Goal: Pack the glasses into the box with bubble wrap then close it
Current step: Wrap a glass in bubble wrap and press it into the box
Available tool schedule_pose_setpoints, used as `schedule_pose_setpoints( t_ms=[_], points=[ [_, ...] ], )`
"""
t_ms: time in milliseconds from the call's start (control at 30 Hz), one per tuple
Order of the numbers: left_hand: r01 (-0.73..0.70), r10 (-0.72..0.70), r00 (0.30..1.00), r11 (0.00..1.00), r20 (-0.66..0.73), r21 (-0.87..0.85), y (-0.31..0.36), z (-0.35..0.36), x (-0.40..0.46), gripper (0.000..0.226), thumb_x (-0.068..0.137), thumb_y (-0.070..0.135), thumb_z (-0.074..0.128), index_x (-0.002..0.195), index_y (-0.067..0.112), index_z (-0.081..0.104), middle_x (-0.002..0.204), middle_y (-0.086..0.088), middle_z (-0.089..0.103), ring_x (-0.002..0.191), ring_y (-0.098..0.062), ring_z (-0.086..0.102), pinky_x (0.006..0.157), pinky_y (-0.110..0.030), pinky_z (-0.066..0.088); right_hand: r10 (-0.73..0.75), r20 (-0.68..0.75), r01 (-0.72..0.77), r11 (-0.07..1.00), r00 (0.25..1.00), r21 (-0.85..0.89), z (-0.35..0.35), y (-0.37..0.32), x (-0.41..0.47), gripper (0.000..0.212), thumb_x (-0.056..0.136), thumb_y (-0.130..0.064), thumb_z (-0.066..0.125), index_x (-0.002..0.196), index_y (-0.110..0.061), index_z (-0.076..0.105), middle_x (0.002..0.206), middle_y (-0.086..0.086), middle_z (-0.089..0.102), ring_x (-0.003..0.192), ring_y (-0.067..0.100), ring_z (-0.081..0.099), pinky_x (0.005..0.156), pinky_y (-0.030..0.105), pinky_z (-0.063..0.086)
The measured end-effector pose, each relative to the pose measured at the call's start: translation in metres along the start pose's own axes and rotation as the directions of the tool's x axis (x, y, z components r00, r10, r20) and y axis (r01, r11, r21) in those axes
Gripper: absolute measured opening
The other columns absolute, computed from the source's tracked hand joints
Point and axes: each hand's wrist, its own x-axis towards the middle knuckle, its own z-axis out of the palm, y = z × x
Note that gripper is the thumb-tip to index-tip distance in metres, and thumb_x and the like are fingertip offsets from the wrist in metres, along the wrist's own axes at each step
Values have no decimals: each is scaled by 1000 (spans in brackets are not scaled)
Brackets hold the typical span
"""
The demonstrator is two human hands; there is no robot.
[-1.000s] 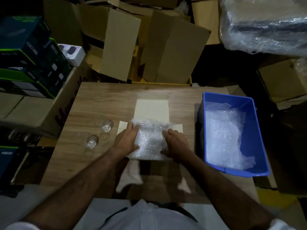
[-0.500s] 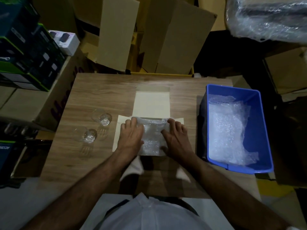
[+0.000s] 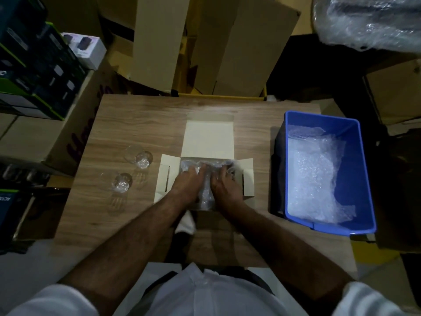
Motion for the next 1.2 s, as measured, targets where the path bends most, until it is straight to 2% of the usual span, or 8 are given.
schedule_pose_setpoints(
  t_ms=[100, 200, 367, 467, 600, 900, 1067, 1200],
  points=[
    [15, -15, 1000, 998, -5, 58, 1, 7, 3, 115, 77, 20, 83, 160, 17, 3, 145, -24, 42, 121, -38, 57, 90, -42, 54, -17, 71, 8, 992, 997, 129, 4, 4, 3, 89, 92, -24, 72, 159, -7, 15, 162, 29, 17, 132, 33, 52, 99, 37, 51],
    [44, -43, 999, 994, -6, 102, 1, 11, 6, 106, 84, 24, 78, 160, 14, 6, 143, -21, 46, 121, -33, 57, 93, -40, 52, -53, 117, 32, 985, 992, 171, 5, 7, 6, 79, 93, -21, 71, 156, -5, 25, 156, 26, 33, 134, 34, 51, 102, 37, 49],
    [78, -74, 997, 987, -33, 141, 1, 20, 11, 96, 85, 30, 76, 159, 12, 16, 140, -19, 47, 124, -32, 51, 98, -39, 48, -36, 53, 34, 999, 998, 33, 5, 5, 9, 57, 92, -15, 71, 142, -2, 46, 140, 21, 52, 124, 30, 56, 97, 36, 52],
    [84, -67, 994, 975, -90, 207, 0, 22, 10, 73, 87, 26, 70, 149, 11, 35, 142, -17, 42, 126, -31, 47, 102, -38, 44, 20, 89, -15, 998, 996, -59, 9, 1, 10, 64, 90, -18, 73, 144, 2, 44, 146, 28, 43, 131, 36, 49, 101, 40, 51],
    [71, -55, 997, 938, -57, 340, 0, 23, 11, 88, 83, 35, 74, 152, 6, 27, 157, -26, 23, 135, -37, 42, 108, -39, 39, 35, 141, -31, 999, 989, -29, 21, -3, 12, 71, 90, -25, 74, 146, 0, 39, 142, 25, 44, 123, 33, 52, 92, 38, 52],
    [56, -66, 998, 932, 15, 359, -1, 28, 11, 90, 89, 41, 69, 155, 1, 22, 153, -25, 33, 136, -34, 42, 110, -40, 38, -7, 175, 11, 1000, 985, -22, 18, -1, 15, 76, 93, -23, 70, 153, 0, 27, 146, 28, 40, 129, 38, 48, 96, 43, 51],
    [33, -27, 999, 952, -24, 305, -2, 31, 5, 95, 85, 57, 67, 151, 1, 29, 145, -19, 43, 131, -31, 43, 111, -39, 37, -66, 141, 74, 996, 988, -53, 12, 7, 10, 60, 97, -19, 63, 147, 0, 37, 145, 25, 45, 128, 36, 52, 97, 43, 53],
    [-21, 46, 995, 967, -91, 255, -1, 26, -2, 77, 91, 56, 58, 147, 8, 35, 137, -15, 49, 125, -29, 46, 107, -40, 37, -179, 40, 180, 983, 983, -29, 1, 19, -4, 51, 93, -23, 69, 137, -2, 51, 139, 20, 52, 120, 32, 58, 91, 38, 52]
  ],
)
